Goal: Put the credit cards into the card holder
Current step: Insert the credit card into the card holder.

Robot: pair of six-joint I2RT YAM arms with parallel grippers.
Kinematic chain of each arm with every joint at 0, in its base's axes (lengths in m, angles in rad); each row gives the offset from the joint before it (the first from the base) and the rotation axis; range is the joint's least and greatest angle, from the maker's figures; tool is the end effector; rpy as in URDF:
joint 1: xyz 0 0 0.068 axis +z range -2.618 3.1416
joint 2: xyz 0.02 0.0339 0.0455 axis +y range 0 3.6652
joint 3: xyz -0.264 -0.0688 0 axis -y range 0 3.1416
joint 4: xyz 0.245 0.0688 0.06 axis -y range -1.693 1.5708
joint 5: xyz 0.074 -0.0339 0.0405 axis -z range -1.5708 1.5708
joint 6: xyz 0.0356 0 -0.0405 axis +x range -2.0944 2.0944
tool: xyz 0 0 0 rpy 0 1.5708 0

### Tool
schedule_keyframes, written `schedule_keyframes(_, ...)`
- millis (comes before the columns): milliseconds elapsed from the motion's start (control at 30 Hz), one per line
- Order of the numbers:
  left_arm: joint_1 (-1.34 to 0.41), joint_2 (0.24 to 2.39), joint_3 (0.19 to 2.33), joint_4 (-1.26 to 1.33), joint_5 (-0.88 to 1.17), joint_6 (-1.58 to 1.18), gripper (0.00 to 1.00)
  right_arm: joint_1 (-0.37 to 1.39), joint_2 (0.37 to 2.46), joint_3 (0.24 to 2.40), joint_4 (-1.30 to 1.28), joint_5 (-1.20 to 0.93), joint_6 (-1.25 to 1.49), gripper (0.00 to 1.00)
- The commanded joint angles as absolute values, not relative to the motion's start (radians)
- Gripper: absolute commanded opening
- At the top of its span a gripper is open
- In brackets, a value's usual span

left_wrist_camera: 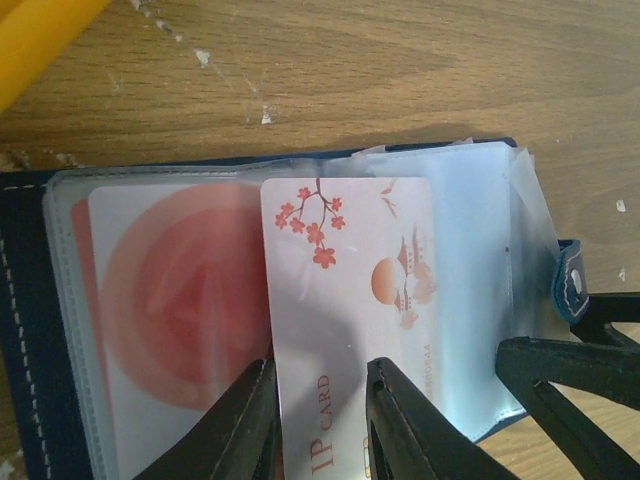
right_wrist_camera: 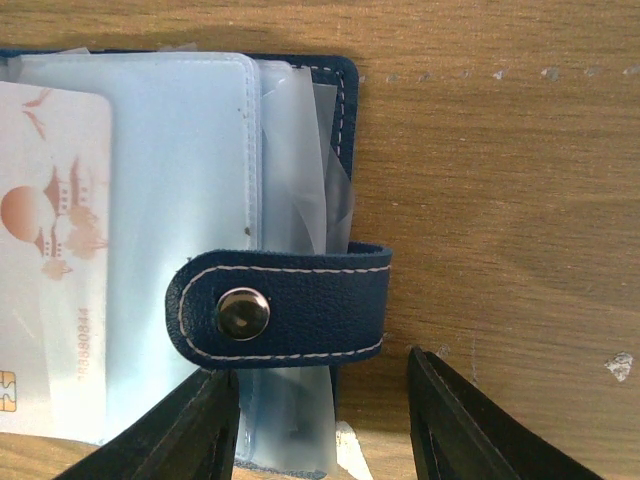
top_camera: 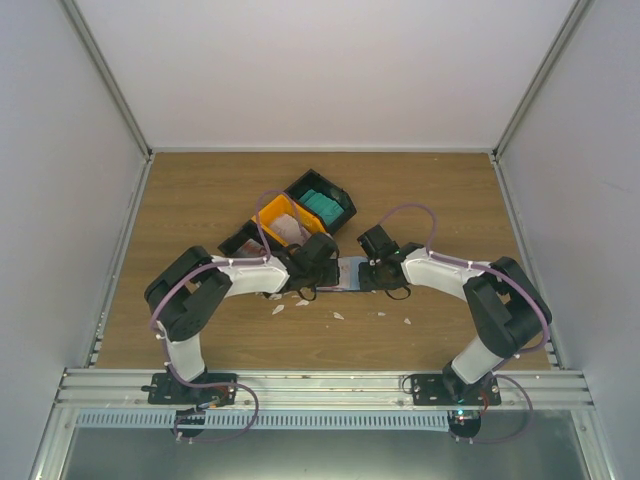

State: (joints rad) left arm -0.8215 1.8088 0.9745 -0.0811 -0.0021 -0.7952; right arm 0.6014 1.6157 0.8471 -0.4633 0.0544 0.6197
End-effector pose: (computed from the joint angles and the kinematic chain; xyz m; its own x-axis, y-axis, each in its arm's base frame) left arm 0.2439 -0.2621 0.1420 -0.9002 -0.0806 -0.4279 0.1264 0.8920 -0.4340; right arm 0.2370 0.1603 0.1467 -0.9525 0.0497 -0.3004 0.0039 0.9885 0.1513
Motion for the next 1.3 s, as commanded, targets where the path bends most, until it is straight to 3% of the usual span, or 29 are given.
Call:
schedule_keyframes(0,-0.838,1.863,0.997,-0.149,-0.038,-0.758,0.28,0.597,1.646,0.814,-0.479,0.056,0.614,0.47)
schedule_keyframes(1000,-0.873,1.900,1.041,-0.056,0.138,-0.674,0.23,0.597,1.535,0.804,-0.432,0.015,0.635,0.48)
schedule_keyframes(1267,-0.873,1.904,1.045,-0.078,0.114,-0.699,0.23,0.595,1.464,0.775,-0.432,0.023,0.690,0.53)
